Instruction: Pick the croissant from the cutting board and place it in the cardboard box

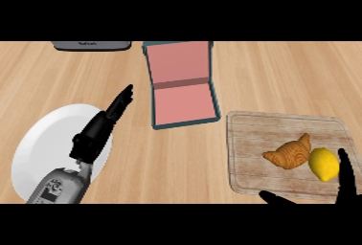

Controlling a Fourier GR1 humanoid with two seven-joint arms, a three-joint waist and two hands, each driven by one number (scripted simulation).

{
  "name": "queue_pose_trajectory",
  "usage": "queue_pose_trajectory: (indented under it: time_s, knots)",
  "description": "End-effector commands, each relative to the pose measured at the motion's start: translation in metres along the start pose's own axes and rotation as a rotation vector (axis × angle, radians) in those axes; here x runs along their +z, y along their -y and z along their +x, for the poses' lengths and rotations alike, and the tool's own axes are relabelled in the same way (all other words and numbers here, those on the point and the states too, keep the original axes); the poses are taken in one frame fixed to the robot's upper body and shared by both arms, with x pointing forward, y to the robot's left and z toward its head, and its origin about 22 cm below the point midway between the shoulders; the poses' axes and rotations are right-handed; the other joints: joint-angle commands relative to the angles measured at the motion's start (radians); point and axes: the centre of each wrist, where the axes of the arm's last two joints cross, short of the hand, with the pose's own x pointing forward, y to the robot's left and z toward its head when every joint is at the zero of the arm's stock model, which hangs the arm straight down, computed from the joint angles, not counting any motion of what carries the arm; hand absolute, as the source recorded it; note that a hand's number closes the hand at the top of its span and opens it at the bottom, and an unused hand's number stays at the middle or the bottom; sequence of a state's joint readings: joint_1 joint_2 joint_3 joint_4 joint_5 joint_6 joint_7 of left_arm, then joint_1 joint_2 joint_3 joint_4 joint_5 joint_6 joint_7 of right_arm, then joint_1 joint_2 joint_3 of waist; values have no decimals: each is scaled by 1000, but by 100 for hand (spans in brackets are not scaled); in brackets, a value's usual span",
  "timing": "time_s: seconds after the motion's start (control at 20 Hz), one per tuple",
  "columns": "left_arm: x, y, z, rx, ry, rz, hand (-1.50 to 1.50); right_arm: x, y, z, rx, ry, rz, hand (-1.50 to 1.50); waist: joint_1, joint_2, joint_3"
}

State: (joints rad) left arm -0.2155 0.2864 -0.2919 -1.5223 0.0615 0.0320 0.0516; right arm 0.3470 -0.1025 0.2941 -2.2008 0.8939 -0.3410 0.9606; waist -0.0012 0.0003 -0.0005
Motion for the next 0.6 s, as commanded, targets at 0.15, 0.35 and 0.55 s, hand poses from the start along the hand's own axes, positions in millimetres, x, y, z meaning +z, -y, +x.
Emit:
queue_pose_trajectory:
  time_s: [0.15, 0.35, 0.55]
  knots:
    - [0, 7, 5, -1, -6, -10, 0, -24, -36, -3, 16, -73, 31, -150, 1, 0, 1]
    - [6, 2, 6, 16, -1, -4, 0, -29, -25, 2, 14, -35, -16, -150, 0, -1, 1]
    - [-4, -1, 20, 5, -5, 13, 0, -28, -37, -2, 30, -24, -18, -150, 1, -1, 1]
